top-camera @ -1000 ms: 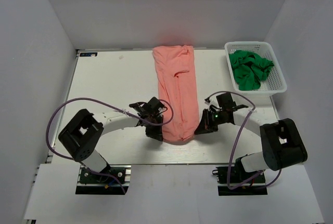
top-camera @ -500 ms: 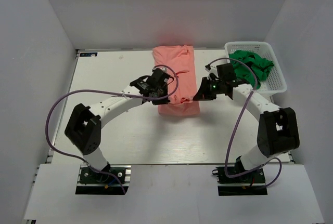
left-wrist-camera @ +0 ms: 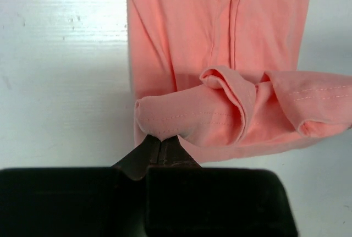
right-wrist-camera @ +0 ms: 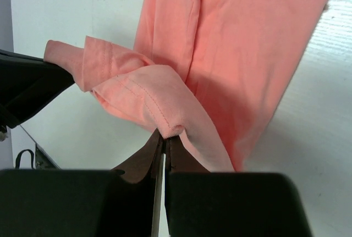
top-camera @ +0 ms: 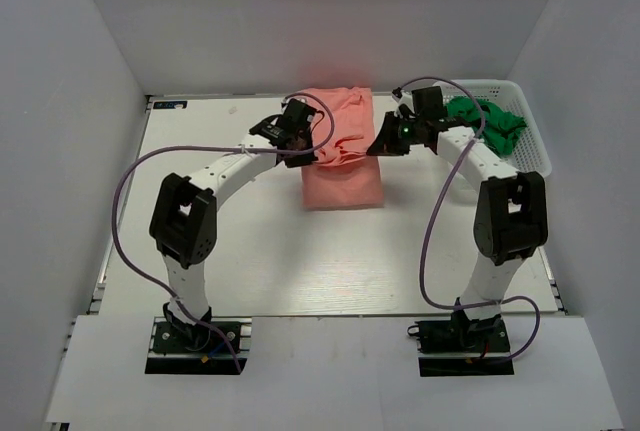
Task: Fold and stack the t-shirts
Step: Fold the folded rectangular tshirt in 1/3 of the way
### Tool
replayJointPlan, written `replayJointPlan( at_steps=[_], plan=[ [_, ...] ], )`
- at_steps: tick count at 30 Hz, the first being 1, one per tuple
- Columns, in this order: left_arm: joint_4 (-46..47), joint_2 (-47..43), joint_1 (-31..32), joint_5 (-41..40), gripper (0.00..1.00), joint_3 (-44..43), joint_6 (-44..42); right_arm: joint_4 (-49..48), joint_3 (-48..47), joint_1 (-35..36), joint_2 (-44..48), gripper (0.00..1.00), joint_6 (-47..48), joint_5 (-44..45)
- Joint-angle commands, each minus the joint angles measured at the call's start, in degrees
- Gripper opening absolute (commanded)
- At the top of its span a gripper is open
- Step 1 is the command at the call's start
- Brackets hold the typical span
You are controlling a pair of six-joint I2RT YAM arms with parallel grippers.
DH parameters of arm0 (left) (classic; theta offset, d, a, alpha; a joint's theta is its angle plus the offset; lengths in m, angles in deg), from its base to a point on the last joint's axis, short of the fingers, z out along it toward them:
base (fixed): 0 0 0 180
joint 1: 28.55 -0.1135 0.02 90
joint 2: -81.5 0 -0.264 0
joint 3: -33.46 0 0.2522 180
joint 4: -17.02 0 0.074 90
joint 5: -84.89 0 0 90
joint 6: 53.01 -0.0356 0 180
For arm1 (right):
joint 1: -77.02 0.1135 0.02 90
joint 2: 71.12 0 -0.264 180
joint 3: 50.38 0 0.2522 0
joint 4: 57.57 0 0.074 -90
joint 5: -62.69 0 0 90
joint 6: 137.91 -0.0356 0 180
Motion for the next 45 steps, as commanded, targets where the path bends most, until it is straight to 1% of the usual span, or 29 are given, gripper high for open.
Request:
replayJointPlan(
  at_steps=[1, 3, 8, 14, 15, 19, 21, 27, 28, 29, 31, 32, 33, 34, 35, 36, 37, 38, 40, 42, 44, 45],
  plan=[
    [2.4, 0.1, -0.8, 1.5, 0.00, -2.9, -1.6, -1.1, -3.6, -0.7, -2.1, 0.00, -0.2, -0.8],
    [2.9, 2.0, -1.5, 1.5, 0.00, -4.3, -1.6, -1.2, -6.1, -0.9, -4.0, 0.00, -0.1, -0.9],
    [4.7, 5.6, -3.2, 5.2, 0.00, -6.6, -3.7, -1.2, -9.8, -1.6, -7.5, 0.00, 0.2, -2.0],
    [4.9, 9.3, -4.4, 4.6, 0.00, -10.0, -3.7, -1.8, -14.2, -2.4, -13.0, 0.00, 0.4, -2.4],
    [6.2, 10.0, -5.0, 4.6, 0.00, -10.0, -3.7, -2.0, -15.0, -2.7, -13.8, 0.00, 0.5, -3.4],
    [8.6, 12.1, -5.5, 6.0, 0.00, -10.7, -3.7, -5.5, -15.5, -2.7, -16.1, 0.00, 0.4, -3.5],
    [9.4, 12.9, -6.0, 6.0, 0.00, -11.3, -3.7, -5.7, -16.8, -3.0, -17.2, 0.00, 0.4, -3.6],
    [15.5, 15.6, -7.2, 8.8, 0.00, -11.8, -6.9, -10.5, -18.0, -3.7, -21.7, 0.00, -1.0, -5.6],
    [16.1, 16.4, -7.7, 8.8, 0.00, -12.9, -7.5, -11.5, -19.0, -4.0, -22.2, 0.00, -1.4, -6.1],
    [16.1, 17.0, -7.7, 8.8, 0.00, -14.1, -8.0, -11.3, -18.9, -3.9, -22.9, 0.00, -1.8, -6.1],
    [13.2, 18.4, -8.3, 8.8, 0.00, -16.9, -8.0, -11.3, -20.3, -4.2, -23.6, 0.00, -1.9, -6.2],
    [13.2, 19.0, -8.3, 8.8, 0.01, -16.9, -8.0, -10.7, -21.0, -4.4, -24.5, 0.05, -2.1, -6.1],
    [12.5, 19.0, -8.8, 8.2, 0.08, -16.9, -8.0, -10.8, -21.6, -4.4, -24.9, 0.14, -2.3, -6.2],
    [12.5, 19.0, -8.8, 8.2, 0.25, -16.9, -8.0, -11.3, -22.2, -4.5, -25.3, 0.24, -2.5, -6.2],
    [13.0, 19.0, -8.8, 8.2, 0.51, -16.9, -8.0, -11.5, -23.4, -4.7, -26.2, 0.32, -2.8, -6.7],
    [13.0, 19.0, -8.8, 8.2, 0.99, -16.9, -8.0, -12.1, -25.2, -4.8, -26.6, 0.41, -3.5, -7.1],
    [13.6, 19.0, -9.5, 8.2, 0.99, -17.7, -8.0, -12.3, -26.1, -4.9, -27.5, 0.57, -4.1, -7.4],
    [13.1, 19.9, -9.5, 7.7, 0.99, -18.7, -8.0, -12.2, -29.7, -5.0, -28.7, 0.90, -4.8, -8.7],
    [11.5, 20.8, -10.1, 7.0, 0.99, -23.6, -7.4, -11.7, -32.6, -5.2, -30.4, 0.90, -6.4, -9.7],
    [7.6, 21.8, -10.7, 7.0, 0.99, -28.6, -7.4, -10.5, -35.9, -5.4, -30.9, 0.90, -6.7, -10.5],
    [5.8, 21.8, -10.7, 7.0, 0.99, -29.6, -7.4, -9.9, -35.2, -5.5, -29.7, 0.90, -5.5, -10.4],
    [5.2, 20.9, -10.7, 7.7, 0.99, -28.5, -7.4, -9.3, -33.5, -5.2, -27.2, 0.90, -4.9, -10.3]
  ],
)
